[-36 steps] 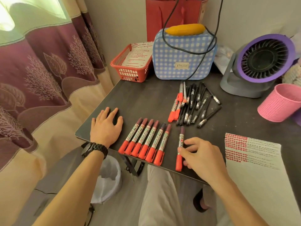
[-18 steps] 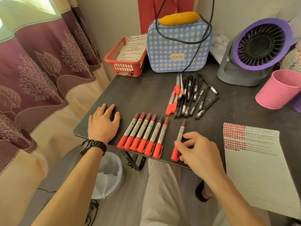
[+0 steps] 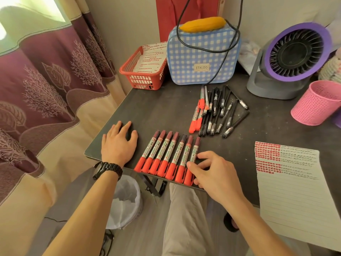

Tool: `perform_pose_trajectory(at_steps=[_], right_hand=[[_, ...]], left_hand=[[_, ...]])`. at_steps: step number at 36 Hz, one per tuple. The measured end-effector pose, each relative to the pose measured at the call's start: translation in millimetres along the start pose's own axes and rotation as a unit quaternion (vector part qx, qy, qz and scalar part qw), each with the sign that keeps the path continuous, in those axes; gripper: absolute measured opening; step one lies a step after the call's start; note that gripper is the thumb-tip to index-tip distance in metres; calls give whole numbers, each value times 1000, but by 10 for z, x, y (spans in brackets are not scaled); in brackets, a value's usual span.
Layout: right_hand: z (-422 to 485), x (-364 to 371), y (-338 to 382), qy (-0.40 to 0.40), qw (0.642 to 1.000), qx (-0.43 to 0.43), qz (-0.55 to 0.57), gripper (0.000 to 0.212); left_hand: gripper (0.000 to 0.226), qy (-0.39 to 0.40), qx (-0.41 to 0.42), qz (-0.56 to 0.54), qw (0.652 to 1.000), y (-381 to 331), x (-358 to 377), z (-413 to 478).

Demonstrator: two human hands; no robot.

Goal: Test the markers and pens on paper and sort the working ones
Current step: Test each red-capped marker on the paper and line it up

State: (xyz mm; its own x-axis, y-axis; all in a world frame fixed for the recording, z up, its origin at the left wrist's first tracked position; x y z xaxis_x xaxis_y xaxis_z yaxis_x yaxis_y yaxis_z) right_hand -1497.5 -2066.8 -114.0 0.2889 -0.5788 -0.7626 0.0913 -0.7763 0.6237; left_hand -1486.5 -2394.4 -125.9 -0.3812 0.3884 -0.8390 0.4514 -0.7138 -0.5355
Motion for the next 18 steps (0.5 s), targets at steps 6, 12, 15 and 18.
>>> perform_pose_trajectory(at_steps=[6, 12, 15, 18], right_hand=[[-24, -63, -94, -28, 999, -1, 35, 31], [-178, -284, -168, -192, 974, -76, -94, 21], [-171, -225, -230, -204, 954, -87, -203, 37], [-156, -134, -234, -189, 939, -90, -272, 44]], left_hand=[[56, 3, 0, 1, 1000, -15, -11, 0], [55, 13, 2, 8, 1000, -57, -21, -1], [54, 18, -3, 9, 1000, -86, -29, 2], [49, 21, -14, 7, 1000, -141, -57, 31]])
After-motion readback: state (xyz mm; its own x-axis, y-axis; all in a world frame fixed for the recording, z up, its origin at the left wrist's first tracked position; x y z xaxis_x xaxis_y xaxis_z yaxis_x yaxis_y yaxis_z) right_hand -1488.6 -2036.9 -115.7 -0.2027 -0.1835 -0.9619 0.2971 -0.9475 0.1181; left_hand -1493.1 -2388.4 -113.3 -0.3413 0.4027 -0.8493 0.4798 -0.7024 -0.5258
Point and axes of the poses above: each hand's wrist, its own z-axis towards the middle knuckle, its own x-axis out of the palm, y = z × x, the point moved 9 cm from there along z, towards the middle knuckle, and after that the axes turned 15 degrees about -z, right-handed, at the moved point
